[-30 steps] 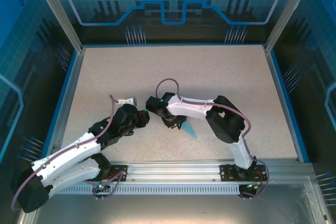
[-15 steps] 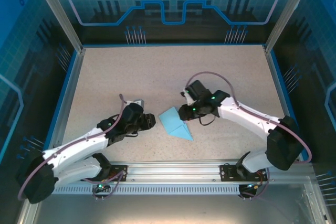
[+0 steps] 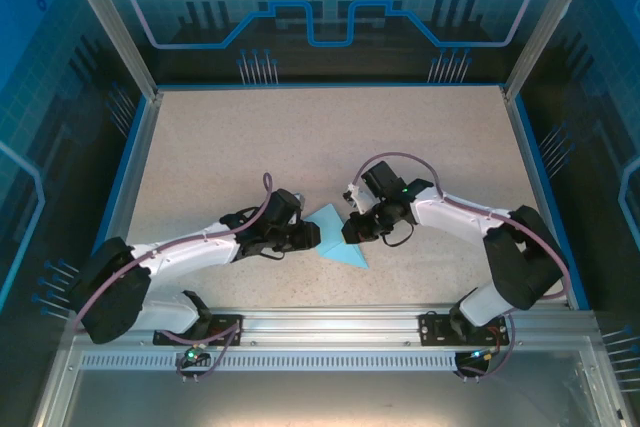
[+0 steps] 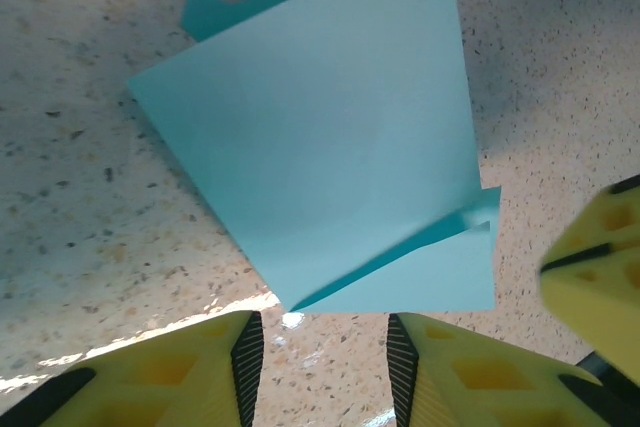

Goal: Fold a paper plane with a square sheet of paper (pick it up from the middle)
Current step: Fold the wing for the fifth time at the center of the table.

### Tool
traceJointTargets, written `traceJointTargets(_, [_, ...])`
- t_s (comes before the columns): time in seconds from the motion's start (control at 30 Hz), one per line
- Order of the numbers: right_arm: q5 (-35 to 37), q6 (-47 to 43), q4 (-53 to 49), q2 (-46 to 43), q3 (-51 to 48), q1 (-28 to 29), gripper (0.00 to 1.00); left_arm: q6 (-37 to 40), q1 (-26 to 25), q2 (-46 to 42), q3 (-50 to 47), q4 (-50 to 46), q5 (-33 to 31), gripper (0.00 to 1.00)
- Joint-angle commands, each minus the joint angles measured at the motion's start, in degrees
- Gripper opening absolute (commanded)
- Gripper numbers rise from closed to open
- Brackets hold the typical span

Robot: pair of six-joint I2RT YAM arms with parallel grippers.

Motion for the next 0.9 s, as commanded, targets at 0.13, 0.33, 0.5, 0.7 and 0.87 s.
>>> traceJointTargets(0.13, [-2.7, -2.0, 0.9, 4.4, 1.9, -0.1, 0.11, -0.9, -1.3, 2.4, 2.4, 0.3, 0.7, 0.42])
traceJointTargets(0.33, [0.8, -1.4, 2.2, 7.2, 2.1, -1.3, 0.11, -0.6, -1.4, 3.1, 2.9, -0.1, 1.2, 0.42])
traceJointTargets(0.5, [-0.8, -1.4, 4.8, 9.2, 0.7, -4.4, 0.11, -0.2, -1.7, 3.9, 3.5, -0.2, 1.6, 0.42])
traceJointTargets(0.7, [-6.1, -0.3, 10.9, 10.4, -3.0, -7.9, 0.12, 0.5, -2.3, 5.6, 5.2, -0.4, 2.6, 0.44])
traceJointTargets(0.87, [-6.5, 0.5, 12.7, 11.6, -4.7, -10.1, 0.12, -0.2, -3.2, 7.1, 5.9, -0.1, 2.5, 0.50])
